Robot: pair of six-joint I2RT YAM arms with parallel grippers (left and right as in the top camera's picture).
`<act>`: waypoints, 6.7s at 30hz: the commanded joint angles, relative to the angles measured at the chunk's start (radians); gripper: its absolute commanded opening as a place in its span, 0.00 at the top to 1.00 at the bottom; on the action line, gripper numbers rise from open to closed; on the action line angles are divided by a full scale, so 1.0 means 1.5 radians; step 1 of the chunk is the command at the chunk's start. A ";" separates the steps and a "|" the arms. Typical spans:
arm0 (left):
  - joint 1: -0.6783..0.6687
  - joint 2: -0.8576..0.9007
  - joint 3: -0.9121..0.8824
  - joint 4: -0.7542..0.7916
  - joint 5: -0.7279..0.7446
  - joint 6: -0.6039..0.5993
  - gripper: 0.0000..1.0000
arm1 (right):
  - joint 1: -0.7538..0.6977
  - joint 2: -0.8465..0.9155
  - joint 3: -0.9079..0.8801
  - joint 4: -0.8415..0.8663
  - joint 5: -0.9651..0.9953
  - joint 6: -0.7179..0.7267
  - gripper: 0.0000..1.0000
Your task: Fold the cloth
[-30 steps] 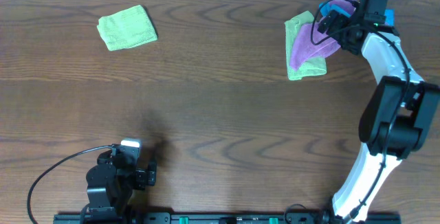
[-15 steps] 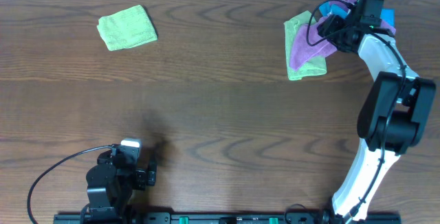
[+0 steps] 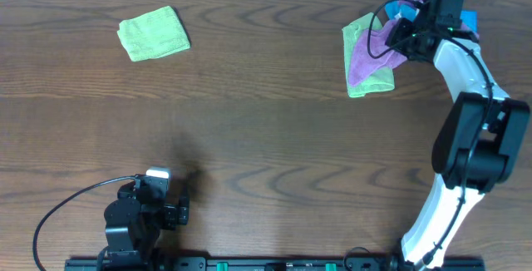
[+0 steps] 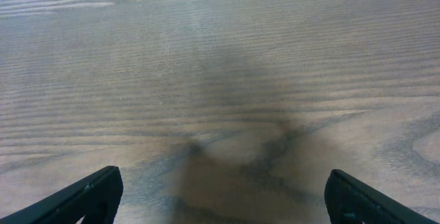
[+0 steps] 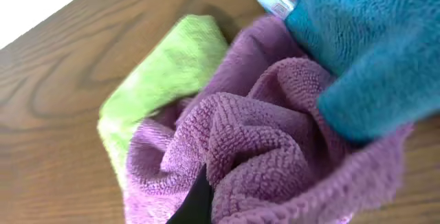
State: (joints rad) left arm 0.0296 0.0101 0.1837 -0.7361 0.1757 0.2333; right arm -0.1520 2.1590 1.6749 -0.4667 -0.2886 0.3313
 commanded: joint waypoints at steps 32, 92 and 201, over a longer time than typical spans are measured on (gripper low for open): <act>-0.003 -0.004 -0.011 -0.010 -0.004 0.004 0.05 | 0.269 -0.369 0.012 -0.377 -0.082 -0.214 0.99; -0.003 -0.004 -0.011 -0.005 0.001 -0.183 0.05 | 0.477 -0.091 0.020 0.107 0.101 -0.187 0.21; -0.003 0.547 0.273 0.040 0.106 -0.475 0.05 | 0.375 -0.047 0.006 -0.342 0.170 -0.157 0.33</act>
State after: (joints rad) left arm 0.0296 0.8295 0.5713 -0.6758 0.3336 -0.4747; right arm 0.4175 2.0434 1.6867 -0.9756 -0.0021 0.1097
